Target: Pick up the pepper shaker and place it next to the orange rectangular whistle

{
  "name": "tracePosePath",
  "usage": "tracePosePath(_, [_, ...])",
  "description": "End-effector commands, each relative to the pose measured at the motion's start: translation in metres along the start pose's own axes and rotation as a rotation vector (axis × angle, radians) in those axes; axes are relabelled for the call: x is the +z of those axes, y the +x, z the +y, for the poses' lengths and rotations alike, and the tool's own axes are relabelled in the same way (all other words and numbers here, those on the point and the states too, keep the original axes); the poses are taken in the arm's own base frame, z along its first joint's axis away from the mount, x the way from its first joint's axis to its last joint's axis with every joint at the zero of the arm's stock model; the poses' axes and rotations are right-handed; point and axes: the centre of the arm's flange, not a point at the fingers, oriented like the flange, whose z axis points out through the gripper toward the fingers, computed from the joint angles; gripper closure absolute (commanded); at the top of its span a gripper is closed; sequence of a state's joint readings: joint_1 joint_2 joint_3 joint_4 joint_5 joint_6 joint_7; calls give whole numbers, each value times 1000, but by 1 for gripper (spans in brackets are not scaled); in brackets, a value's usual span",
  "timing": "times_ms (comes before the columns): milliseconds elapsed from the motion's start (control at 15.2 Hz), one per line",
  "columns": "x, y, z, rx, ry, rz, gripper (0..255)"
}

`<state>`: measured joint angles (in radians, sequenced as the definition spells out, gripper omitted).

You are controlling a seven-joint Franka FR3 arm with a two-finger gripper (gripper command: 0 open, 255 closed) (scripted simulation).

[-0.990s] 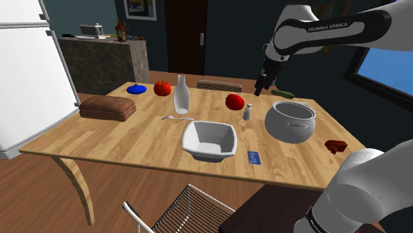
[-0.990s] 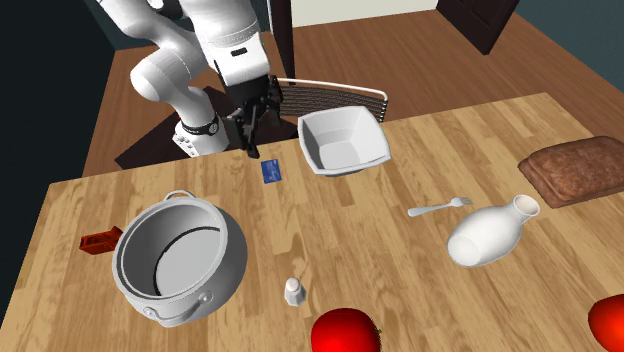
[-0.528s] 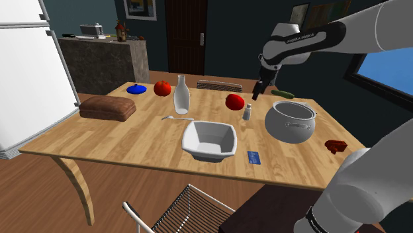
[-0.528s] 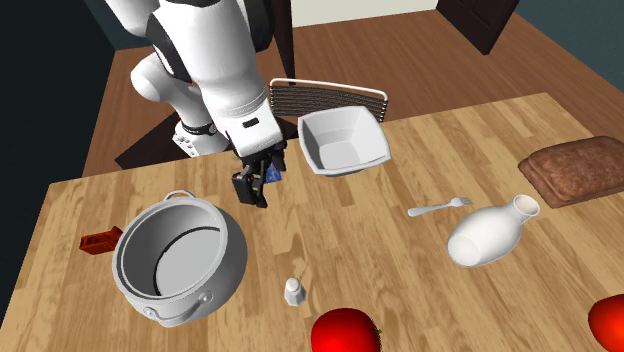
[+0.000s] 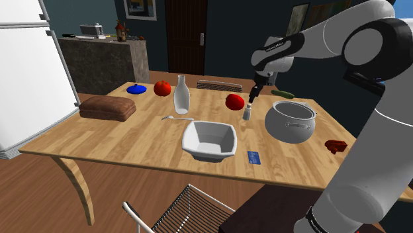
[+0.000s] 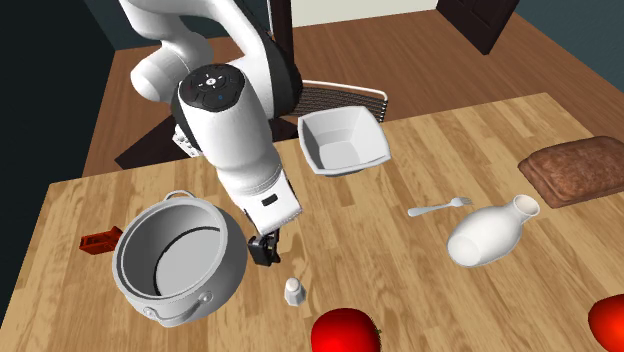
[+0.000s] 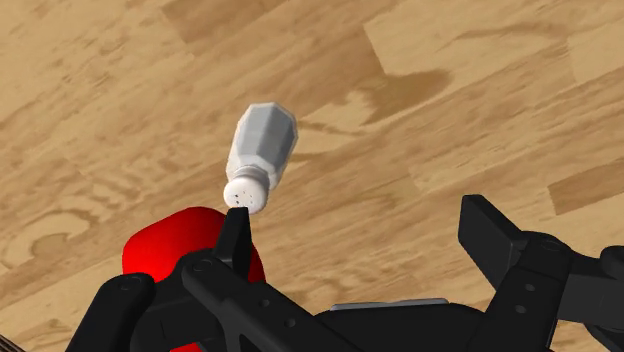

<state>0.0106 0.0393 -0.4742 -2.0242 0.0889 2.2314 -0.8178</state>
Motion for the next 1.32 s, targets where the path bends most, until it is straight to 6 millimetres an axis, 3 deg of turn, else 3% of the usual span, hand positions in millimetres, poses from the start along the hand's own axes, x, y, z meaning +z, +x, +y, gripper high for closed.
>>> tracePosePath(0, [19, 9, 18, -22, 3, -1, 0])
tracePosePath(330, [59, 29, 57, -65, 10, -4, 0])
tracePosePath(792, [99, 29, 56, -65, 10, -4, 0])
tracePosePath(1254, [99, 29, 56, -65, 10, -4, 0])
